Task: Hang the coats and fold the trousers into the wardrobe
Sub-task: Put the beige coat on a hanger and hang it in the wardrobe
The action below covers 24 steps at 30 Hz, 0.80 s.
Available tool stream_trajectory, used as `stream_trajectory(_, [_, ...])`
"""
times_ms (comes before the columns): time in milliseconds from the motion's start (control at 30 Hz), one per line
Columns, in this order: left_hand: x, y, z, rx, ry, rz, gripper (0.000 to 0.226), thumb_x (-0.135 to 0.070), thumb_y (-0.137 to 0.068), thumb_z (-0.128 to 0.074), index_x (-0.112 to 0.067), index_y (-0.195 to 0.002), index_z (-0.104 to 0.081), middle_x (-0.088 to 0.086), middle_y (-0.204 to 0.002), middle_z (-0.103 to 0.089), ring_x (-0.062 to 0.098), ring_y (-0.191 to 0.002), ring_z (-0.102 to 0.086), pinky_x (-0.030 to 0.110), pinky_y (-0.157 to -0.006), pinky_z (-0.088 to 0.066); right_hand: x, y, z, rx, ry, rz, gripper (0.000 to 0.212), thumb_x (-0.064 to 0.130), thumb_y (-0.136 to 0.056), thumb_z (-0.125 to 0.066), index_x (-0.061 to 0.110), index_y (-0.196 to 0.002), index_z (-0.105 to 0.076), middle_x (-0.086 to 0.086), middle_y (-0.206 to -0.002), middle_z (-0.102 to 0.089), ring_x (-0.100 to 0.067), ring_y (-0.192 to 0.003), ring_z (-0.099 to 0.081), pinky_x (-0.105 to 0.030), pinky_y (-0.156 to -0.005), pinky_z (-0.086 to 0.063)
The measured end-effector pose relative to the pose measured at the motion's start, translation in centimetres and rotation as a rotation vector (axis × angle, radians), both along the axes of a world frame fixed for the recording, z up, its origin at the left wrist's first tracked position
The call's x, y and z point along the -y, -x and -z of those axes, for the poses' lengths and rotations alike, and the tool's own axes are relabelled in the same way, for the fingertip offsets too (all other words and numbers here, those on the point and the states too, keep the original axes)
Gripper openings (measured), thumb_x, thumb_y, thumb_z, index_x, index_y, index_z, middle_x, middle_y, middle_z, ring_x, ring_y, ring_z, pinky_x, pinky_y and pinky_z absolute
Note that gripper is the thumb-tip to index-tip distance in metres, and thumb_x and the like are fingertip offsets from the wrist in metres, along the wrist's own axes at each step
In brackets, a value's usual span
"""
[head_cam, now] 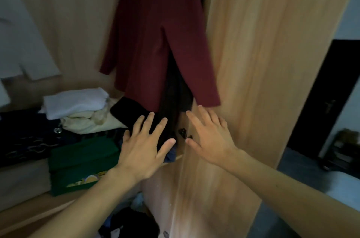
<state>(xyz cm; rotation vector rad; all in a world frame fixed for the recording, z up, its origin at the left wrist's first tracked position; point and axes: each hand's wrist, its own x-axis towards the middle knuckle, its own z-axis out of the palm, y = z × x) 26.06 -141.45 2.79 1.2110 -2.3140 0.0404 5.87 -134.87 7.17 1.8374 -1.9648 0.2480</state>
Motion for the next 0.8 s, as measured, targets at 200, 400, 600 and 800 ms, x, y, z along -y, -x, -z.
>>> stream_trajectory(200, [-4.4,5.0,-0.5,0.054,0.013,0.101,0.087,-0.08,-0.079,0.011,-0.043,-0.156,-0.004,-0.008,-0.166,-0.007,0.022,-0.153,0.0,0.062,-0.118,-0.011,-7.2,5.2,1.1,0.107,-0.006,0.089,0.078,0.055,-0.093,-0.052,0.032,-0.155,-0.01,-0.007,-0.162,-0.008,-0.034,-0.145,-0.018,-0.055,-0.112,-0.031])
stream_trajectory(400, [-10.9,12.1,1.2,0.095,-0.014,0.239,0.083,-0.078,-0.084,0.005,-0.041,-0.157,-0.008,-0.006,-0.166,-0.012,0.022,-0.152,-0.007,0.059,-0.118,-0.018,-15.3,11.7,3.6,0.229,-0.019,0.167,0.078,0.053,-0.093,-0.054,0.035,-0.154,-0.009,-0.006,-0.164,-0.007,-0.034,-0.146,-0.019,-0.055,-0.11,-0.033])
stream_trajectory(600, [-20.0,22.4,4.0,0.162,-0.038,0.335,0.088,-0.08,-0.079,0.007,-0.041,-0.156,-0.013,-0.006,-0.165,-0.016,0.023,-0.15,-0.014,0.055,-0.116,-0.024,-25.5,20.4,6.7,0.261,-0.029,0.271,0.079,0.056,-0.093,-0.051,0.035,-0.156,-0.007,-0.007,-0.165,-0.005,-0.033,-0.147,-0.016,-0.052,-0.112,-0.031])
stream_trajectory(800, [-29.5,33.2,5.6,0.213,-0.097,0.455,0.084,-0.08,-0.08,0.003,-0.043,-0.155,-0.008,-0.004,-0.166,-0.012,0.022,-0.151,-0.012,0.054,-0.118,-0.022,-36.9,29.5,9.1,0.351,-0.027,0.389,0.08,0.055,-0.094,-0.052,0.033,-0.157,-0.009,-0.006,-0.165,-0.005,-0.032,-0.149,-0.014,-0.051,-0.115,-0.029])
